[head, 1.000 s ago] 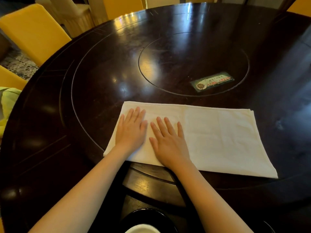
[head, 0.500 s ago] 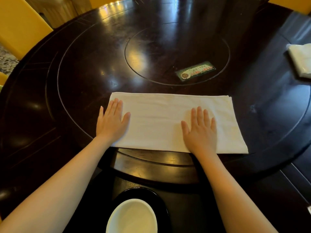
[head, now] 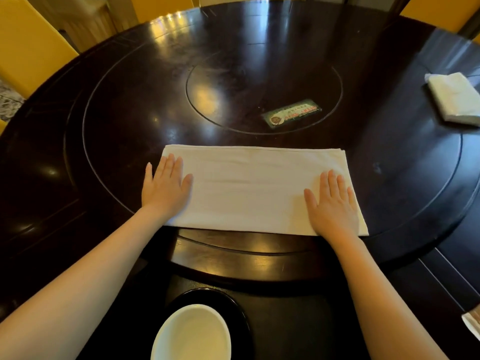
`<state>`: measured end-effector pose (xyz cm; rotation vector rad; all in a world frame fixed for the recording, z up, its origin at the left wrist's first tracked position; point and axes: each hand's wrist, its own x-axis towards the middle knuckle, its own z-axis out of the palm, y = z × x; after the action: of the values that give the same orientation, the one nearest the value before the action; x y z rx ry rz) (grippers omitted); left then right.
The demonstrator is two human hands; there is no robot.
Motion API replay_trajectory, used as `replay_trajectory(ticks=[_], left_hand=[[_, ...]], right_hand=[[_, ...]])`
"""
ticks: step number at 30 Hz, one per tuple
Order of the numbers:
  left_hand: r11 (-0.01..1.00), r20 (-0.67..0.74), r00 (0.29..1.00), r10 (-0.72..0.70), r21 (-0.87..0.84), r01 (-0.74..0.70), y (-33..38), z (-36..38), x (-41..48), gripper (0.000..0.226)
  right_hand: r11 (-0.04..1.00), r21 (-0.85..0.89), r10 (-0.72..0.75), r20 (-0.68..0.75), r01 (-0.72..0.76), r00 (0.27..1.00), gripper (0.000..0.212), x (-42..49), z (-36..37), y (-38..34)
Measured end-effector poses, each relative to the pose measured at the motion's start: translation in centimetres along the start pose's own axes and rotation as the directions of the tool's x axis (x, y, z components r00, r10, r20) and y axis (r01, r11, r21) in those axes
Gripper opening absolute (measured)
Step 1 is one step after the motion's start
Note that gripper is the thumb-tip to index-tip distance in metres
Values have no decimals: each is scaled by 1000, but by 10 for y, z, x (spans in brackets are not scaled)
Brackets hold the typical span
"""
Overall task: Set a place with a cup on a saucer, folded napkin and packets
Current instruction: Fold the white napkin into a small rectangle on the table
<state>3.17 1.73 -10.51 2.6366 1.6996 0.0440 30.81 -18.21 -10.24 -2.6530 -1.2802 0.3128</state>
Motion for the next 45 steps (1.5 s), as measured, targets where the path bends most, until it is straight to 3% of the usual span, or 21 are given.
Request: replay_trajectory(ticks=[3, 6, 9, 14, 24, 34, 45], left_hand=[[998, -60, 997, 57, 2, -57, 31, -8, 1, 56], [984, -105, 987, 118, -120, -130, 82, -11, 13, 53], [974, -61, 987, 151, -162, -159, 115, -6, 27, 51], [981, 0, 992, 130, -148, -128, 111, 13, 32, 52], [979, 1, 995, 95, -184, -93, 88, 15, 36, 65], [988, 6, 999, -53, -148, 53, 22, 10, 28, 77], [994, 1, 1000, 24, -105, -24, 0, 11, 24, 71]], right_hand=[[991, 127, 42, -72, -32, 997, 64, 11, -6, -21], [982, 68, -162, -150, 174, 975, 56, 28, 2, -73], [931, 14, -362, -95, 365, 927, 52, 47, 16, -114], [878, -67, -475, 1, 474, 880, 53, 62, 35, -112], [921, -103, -381, -30, 376, 924, 60, 71, 24, -68], [970, -100, -225, -37, 221, 974, 63, 74, -8, 1], [970, -96, -229, -36, 224, 973, 66, 79, -5, 7]])
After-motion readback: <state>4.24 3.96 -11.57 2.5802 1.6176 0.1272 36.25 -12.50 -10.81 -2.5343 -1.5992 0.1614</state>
